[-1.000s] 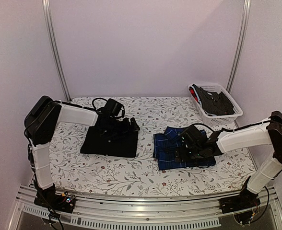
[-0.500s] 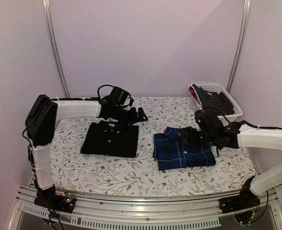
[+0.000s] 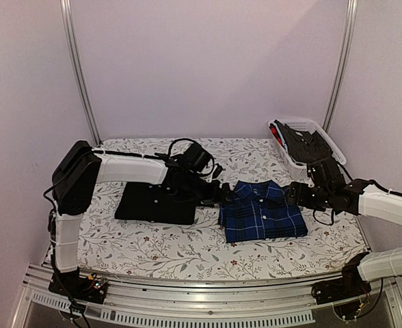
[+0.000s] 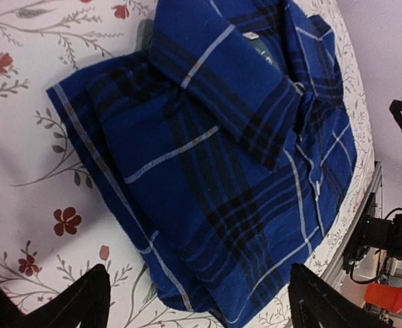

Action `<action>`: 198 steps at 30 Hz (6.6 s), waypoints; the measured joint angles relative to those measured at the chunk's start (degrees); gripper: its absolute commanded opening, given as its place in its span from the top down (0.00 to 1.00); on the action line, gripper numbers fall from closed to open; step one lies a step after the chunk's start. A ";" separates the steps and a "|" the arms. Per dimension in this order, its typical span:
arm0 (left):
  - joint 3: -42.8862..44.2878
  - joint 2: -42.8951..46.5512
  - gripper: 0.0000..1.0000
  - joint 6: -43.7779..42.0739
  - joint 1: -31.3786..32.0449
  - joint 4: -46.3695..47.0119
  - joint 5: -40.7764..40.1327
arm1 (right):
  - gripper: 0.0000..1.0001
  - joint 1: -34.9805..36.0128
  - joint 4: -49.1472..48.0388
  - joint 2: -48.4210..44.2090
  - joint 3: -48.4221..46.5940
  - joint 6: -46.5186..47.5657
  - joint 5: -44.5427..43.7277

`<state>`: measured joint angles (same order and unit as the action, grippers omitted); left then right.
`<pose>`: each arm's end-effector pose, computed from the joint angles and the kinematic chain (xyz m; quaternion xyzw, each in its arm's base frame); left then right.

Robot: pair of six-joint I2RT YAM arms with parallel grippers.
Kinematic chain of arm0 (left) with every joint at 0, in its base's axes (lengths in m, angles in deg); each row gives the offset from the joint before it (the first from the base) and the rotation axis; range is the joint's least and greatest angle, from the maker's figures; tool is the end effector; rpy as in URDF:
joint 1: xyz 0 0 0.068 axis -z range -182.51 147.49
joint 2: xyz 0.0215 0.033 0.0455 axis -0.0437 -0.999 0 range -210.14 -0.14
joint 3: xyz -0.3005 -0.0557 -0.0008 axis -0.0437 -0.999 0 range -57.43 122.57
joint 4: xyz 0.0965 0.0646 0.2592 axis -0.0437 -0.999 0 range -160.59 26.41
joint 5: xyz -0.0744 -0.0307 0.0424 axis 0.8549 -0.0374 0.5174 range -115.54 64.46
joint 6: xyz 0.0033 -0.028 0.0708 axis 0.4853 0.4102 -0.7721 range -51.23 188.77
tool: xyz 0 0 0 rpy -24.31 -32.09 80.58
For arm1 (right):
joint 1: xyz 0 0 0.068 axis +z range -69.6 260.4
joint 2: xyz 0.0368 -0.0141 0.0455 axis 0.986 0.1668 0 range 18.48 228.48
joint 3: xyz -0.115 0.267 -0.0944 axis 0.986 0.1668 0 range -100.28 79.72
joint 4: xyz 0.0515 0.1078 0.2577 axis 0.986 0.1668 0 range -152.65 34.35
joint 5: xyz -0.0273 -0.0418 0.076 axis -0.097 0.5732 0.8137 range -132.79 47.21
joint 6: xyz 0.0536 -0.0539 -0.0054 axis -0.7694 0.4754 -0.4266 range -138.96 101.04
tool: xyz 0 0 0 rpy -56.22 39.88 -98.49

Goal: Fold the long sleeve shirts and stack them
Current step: Pick up the square-folded shirt from the center of the board, then place the square-folded shirt on the square-folded shirt, then smooth out the square-folded shirt.

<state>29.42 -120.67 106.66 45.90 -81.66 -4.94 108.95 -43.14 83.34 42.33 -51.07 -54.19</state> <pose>0.3226 -0.3977 0.1652 0.1435 0.9203 -0.3437 0.1197 0.2288 0.1099 0.2118 0.0652 0.9242 0.1045 0.3616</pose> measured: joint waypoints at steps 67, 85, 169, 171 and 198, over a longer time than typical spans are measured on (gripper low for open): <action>3.63 -4.92 1.00 1.40 -0.55 1.95 -2.01 | 1.00 -7.08 -5.57 19.02 -7.26 -1.64 22.21; -5.99 13.14 1.00 -1.64 -8.85 -3.85 -4.70 | 1.00 5.33 -5.44 23.93 -24.74 -5.70 20.26; -28.26 19.67 0.69 -6.29 -36.11 -3.06 -14.01 | 0.81 22.49 -21.24 60.06 -45.99 -8.37 32.33; -28.20 19.69 0.69 -6.32 -36.11 -3.10 -14.05 | 0.81 22.49 -21.20 60.06 -45.90 -8.35 32.33; -6.38 11.17 0.24 0.04 -7.45 -3.74 -12.35 | 0.01 13.66 -12.44 31.89 -32.06 0.07 13.11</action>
<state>23.04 -109.51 106.70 38.44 -85.39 -17.28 122.61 -55.58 115.22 10.27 -51.01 -41.08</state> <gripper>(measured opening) 0.733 0.989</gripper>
